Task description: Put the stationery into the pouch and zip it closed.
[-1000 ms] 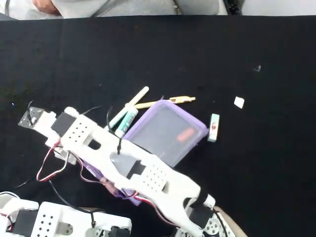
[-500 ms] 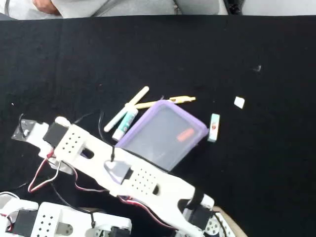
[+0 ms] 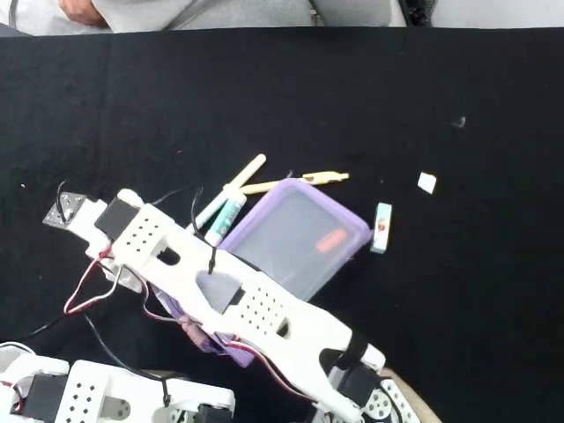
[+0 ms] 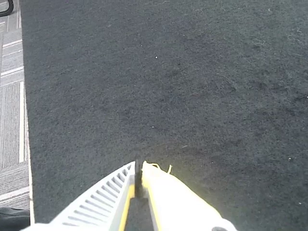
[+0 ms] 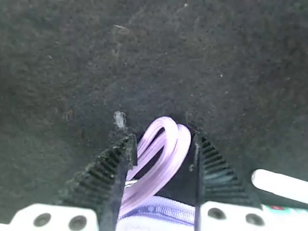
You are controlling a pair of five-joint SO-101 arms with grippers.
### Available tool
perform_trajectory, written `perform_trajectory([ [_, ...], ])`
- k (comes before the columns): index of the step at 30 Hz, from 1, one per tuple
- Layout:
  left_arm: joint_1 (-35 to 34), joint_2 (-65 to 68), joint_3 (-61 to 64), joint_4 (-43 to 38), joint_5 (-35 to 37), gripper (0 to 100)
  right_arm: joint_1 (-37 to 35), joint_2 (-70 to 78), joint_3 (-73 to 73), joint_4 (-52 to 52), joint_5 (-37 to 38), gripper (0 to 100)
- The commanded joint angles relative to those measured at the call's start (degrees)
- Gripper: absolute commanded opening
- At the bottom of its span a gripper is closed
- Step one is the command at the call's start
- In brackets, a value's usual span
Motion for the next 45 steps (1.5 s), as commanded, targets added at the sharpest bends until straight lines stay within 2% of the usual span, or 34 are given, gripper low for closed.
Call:
perform_trajectory([
  [1,-0.04,-0.44,1.19,0.18,0.18,3,0.88,-2.42,-2.95,1.23,-0.35,19.4],
  [15,-0.04,-0.44,1.19,0.18,0.18,3,0.88,-6.73,0.48,1.23,-0.35,18.9],
  [21,0.04,-0.44,1.19,0.18,0.18,3,1.32,-6.73,0.75,0.88,-0.35,0.8],
  [25,0.04,-0.44,1.19,-0.09,0.18,3,2.81,-7.08,0.13,0.70,-0.09,2.1],
  [35,0.40,-0.44,1.10,-0.35,0.18,3,10.99,-7.34,-28.00,1.85,0.97,1.1],
  [39,0.31,-0.44,1.01,-0.35,0.18,3,13.10,-14.46,-25.63,1.49,5.10,1.1],
  [45,0.48,-0.44,1.01,-0.35,0.26,3,13.45,-28.70,-26.42,1.14,5.89,1.1],
])
